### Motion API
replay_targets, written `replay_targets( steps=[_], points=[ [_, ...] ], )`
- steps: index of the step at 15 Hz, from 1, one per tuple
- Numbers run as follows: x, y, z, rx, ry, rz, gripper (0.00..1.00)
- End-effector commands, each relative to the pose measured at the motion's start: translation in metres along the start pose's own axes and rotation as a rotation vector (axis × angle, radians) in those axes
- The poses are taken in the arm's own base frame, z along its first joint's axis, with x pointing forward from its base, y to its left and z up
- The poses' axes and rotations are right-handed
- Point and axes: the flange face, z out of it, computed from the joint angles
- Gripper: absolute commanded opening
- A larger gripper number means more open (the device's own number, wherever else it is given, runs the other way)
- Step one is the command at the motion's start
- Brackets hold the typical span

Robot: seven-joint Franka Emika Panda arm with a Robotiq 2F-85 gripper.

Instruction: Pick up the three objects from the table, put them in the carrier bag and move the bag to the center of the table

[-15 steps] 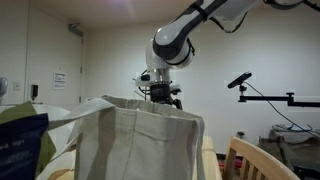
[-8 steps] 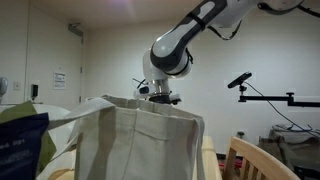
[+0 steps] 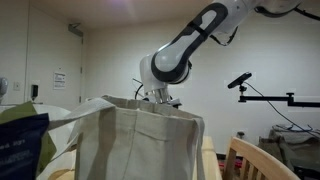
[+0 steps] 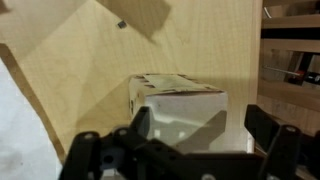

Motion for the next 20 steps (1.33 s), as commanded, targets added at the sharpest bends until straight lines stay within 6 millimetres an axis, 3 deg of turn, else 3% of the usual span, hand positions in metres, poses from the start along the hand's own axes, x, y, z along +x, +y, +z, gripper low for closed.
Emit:
replay_targets(
  steps=[1, 9, 13, 20],
  points=[
    [0.005, 0.001, 0.003, -0.018, -0.081, 0.019, 1.0],
    [0.028, -0.003, -0.022, -0.068, -0.142, -0.016, 1.0],
    [0.024, -0.004, -0.031, -0.091, -0.145, 0.004, 1.0],
    [0.009, 0.001, -0.019, -0.12, -0.115, 0.085, 1.0]
  ],
)
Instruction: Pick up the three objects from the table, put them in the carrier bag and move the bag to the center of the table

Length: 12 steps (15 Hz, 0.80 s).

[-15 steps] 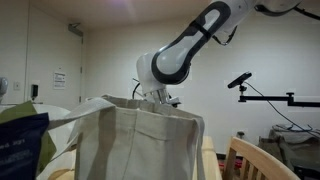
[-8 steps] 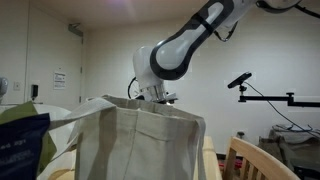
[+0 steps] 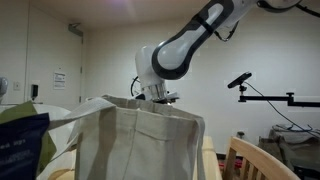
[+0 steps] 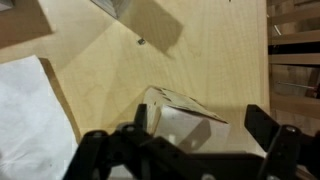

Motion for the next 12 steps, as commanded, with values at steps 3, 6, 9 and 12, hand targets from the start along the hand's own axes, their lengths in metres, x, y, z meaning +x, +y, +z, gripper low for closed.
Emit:
replay_targets(
  steps=[3, 6, 9, 12],
  points=[
    [-0.005, 0.0, 0.004, -0.061, 0.01, 0.089, 1.0],
    [0.003, -0.005, 0.008, -0.048, 0.036, 0.094, 1.0],
    [0.013, -0.014, 0.013, -0.034, 0.07, 0.087, 1.0],
    [0.021, -0.021, 0.018, -0.023, 0.084, 0.091, 1.0]
  ],
)
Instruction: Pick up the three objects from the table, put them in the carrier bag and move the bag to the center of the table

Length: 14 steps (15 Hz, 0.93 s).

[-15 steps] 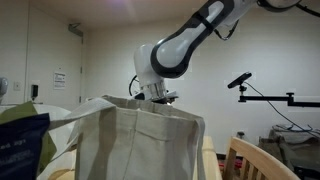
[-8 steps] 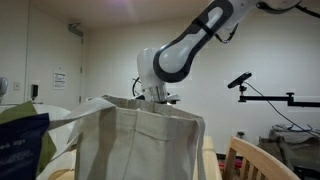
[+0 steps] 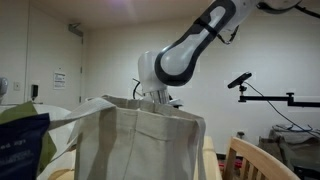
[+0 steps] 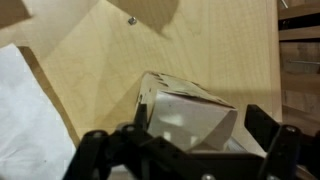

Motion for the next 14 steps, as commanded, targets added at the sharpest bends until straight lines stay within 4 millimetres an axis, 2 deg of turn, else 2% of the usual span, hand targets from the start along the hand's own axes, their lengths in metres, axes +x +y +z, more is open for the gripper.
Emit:
replay_targets(
  steps=[1, 8, 14],
  points=[
    [0.005, -0.014, 0.0, -0.007, 0.023, 0.029, 1.0],
    [0.008, -0.028, 0.01, 0.022, -0.018, 0.074, 1.0],
    [0.008, -0.033, 0.014, 0.04, -0.027, 0.102, 1.0]
  ],
)
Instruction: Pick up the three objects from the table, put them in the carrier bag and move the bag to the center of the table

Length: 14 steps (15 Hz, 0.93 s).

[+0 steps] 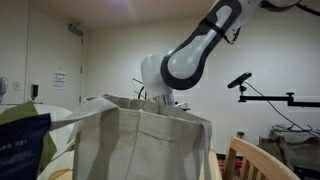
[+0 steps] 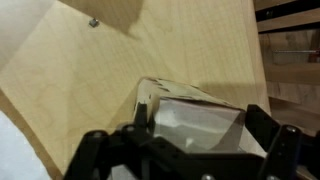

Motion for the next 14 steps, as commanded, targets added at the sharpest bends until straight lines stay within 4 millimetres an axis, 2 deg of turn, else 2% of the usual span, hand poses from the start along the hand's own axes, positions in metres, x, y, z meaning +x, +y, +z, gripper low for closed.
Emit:
replay_targets(
  steps=[1, 7, 8, 9, 10, 12, 14],
  points=[
    [-0.001, -0.011, -0.004, -0.006, -0.013, 0.02, 1.0],
    [-0.005, -0.009, -0.008, -0.007, -0.003, 0.021, 1.0],
    [-0.005, -0.009, -0.008, -0.011, -0.003, 0.025, 0.75],
    [-0.006, -0.008, -0.009, -0.013, -0.002, 0.021, 0.74],
    [-0.006, -0.008, -0.011, -0.014, -0.004, 0.022, 0.66],
    [-0.007, -0.007, -0.016, -0.024, -0.005, 0.023, 0.63],
    [-0.008, -0.006, -0.018, -0.026, -0.005, 0.023, 0.54]
  ],
)
